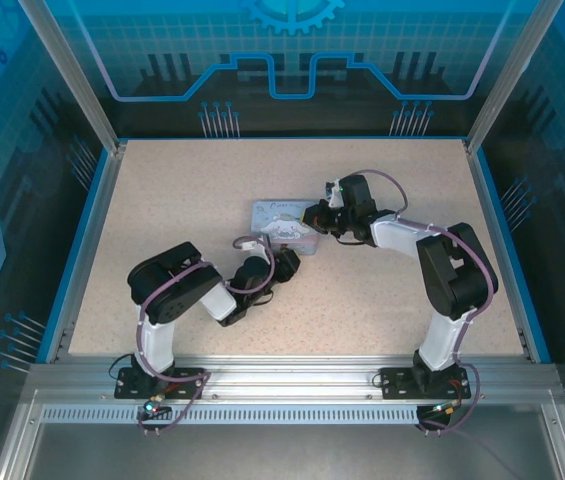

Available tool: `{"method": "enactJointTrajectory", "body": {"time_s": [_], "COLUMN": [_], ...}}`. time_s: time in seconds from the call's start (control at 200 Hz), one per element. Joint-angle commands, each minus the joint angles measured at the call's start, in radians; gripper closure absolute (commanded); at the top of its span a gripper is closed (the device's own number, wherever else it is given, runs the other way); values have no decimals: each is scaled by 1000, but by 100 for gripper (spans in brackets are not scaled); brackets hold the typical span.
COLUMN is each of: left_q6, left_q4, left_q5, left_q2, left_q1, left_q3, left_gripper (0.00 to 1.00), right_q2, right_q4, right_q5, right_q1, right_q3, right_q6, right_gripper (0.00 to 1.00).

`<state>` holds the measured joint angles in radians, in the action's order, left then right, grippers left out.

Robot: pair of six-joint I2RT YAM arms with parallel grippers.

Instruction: Unlock the padlock with the key

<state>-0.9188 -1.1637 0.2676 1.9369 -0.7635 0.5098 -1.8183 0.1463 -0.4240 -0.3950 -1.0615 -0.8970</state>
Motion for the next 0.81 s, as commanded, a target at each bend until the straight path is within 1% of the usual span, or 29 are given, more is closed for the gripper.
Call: {"method": "enactJointTrajectory", "body": {"time_s": [0.0,0.115,0.325,0.58,0.72,0.8], "left_q6": [-6,-8,5,9,12,16], "left_q4": [114,177,299,306,306,305], "left_q5": [49,69,88,76,72,64], "left_q2": [-30,-47,-66,-55,-54,-53], "left_q1": [-16,-20,-32,-33,-34,-33], "left_q3": [8,23,63,75,77,80], "left_gripper": [57,60,61,63,66,70], "right_q2": [-24,-24,-25,-26,-28,-28], "right_q4": [-46,-45,-43,-42,-40,-40], "right_q5": [-9,-9,-10,-11,-13,-14], "right_q1": [-21,-20,-20,-22,-19,-19], "right_q3": [-17,-15,-14,-15,-14,-14], "right_q6": [-5,-6,-8,-8,-8,-8], "right_gripper": [100,100,100,100,100,100]}}
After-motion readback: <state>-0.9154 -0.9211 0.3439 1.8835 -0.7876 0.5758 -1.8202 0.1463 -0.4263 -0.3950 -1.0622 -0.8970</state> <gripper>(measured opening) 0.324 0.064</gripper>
